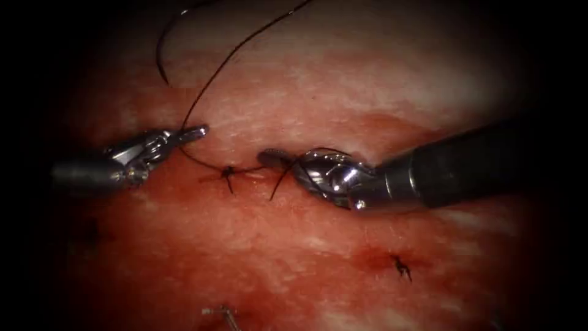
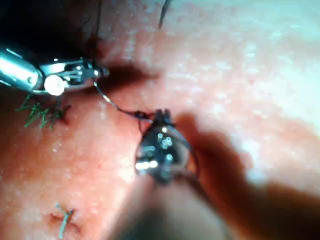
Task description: Wound Closure
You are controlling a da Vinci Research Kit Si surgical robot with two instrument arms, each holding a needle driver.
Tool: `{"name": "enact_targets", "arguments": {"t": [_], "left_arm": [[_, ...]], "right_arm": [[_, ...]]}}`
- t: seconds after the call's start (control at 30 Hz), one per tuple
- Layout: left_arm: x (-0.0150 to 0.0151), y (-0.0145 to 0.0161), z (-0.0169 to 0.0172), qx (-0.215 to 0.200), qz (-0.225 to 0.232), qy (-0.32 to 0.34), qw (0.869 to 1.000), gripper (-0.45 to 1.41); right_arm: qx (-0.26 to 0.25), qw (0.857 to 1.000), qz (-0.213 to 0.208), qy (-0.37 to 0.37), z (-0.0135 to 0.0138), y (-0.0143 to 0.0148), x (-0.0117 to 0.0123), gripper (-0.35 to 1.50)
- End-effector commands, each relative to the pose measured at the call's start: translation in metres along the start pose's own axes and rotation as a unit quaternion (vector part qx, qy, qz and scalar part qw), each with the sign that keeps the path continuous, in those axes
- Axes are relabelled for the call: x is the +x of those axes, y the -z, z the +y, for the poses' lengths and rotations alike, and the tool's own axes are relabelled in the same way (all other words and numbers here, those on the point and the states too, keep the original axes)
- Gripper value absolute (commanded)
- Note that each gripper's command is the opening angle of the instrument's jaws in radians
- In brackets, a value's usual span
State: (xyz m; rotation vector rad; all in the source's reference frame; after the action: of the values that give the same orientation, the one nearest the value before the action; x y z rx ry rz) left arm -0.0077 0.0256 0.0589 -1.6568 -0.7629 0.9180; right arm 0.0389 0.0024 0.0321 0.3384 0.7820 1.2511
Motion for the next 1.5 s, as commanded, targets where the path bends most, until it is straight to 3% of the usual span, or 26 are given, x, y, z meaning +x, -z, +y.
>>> {"name": "enact_targets", "arguments": {"t": [0.03, 0.1, 0.13, 0.23, 0.33, 0.53, 0.77, 0.93, 1.13, 1.27, 1.5], "left_arm": [[0.0008, -0.0005, -0.0013, 0.006, 0.001, 0.001, 1.0, -0.45], [0.0033, -0.0011, -0.0026, 0.013, 0.0, -0.005, 1.0, -0.45], [0.0065, -0.0019, -0.0042, 0.023, 0.004, -0.012, 1.0, -0.45], [0.0114, -0.0037, -0.007, 0.038, 0.01, -0.014, 0.999, -0.45], [0.0143, -0.0053, -0.0098, 0.052, 0.015, -0.019, 0.998, -0.45], [0.0159, -0.0066, -0.0134, 0.071, 0.016, -0.027, 0.997, -0.45], [0.0177, -0.0083, -0.0152, 0.084, 0.023, -0.028, 0.996, -0.45], [0.0174, -0.0126, -0.0154, 0.066, 0.027, -0.024, 0.997, -0.45], [0.0152, -0.0183, -0.0149, 0.046, 0.011, -0.012, 0.999, -0.45], [0.0172, -0.0196, -0.0162, 0.051, 0.011, -0.018, 0.998, -0.45], [0.0202, -0.019, -0.0194, 0.094, 0.018, -0.056, 0.994, -0.45]], "right_arm": [[0.0, 1.0, 0.003, 0.006, -0.0004, -0.0001, -0.0006, -0.35], [0.0, 1.0, 0.009, 0.006, -0.0005, 0.0002, -0.0004, -0.35], [0.001, 1.0, 0.017, 0.011, -0.0008, 0.0007, -0.0003, -0.35], [0.0, 0.999, 0.025, 0.027, -0.0013, 0.0012, -0.0006, -0.35], [-0.006, 0.998, 0.028, 0.05, -0.0017, 0.0015, -0.0009, -0.35], [-0.007, 0.998, 0.029, 0.059, -0.0021, 0.0019, -0.0012, -0.35], [-0.01, 0.997, 0.033, 0.063, -0.0024, 0.0028, -0.002, -0.35], [-0.022, 0.997, 0.039, 0.066, -0.0012, 0.0045, -0.0027, -0.35], [-0.026, 0.997, 0.042, 0.066, -0.0005, 0.004, -0.0035, -0.35], [-0.016, 0.997, 0.045, 0.066, -0.0014, 0.0038, -0.0037, -0.35], [-0.009, 0.997, 0.052, 0.063, -0.0026, 0.0041, -0.004, -0.35]]}}
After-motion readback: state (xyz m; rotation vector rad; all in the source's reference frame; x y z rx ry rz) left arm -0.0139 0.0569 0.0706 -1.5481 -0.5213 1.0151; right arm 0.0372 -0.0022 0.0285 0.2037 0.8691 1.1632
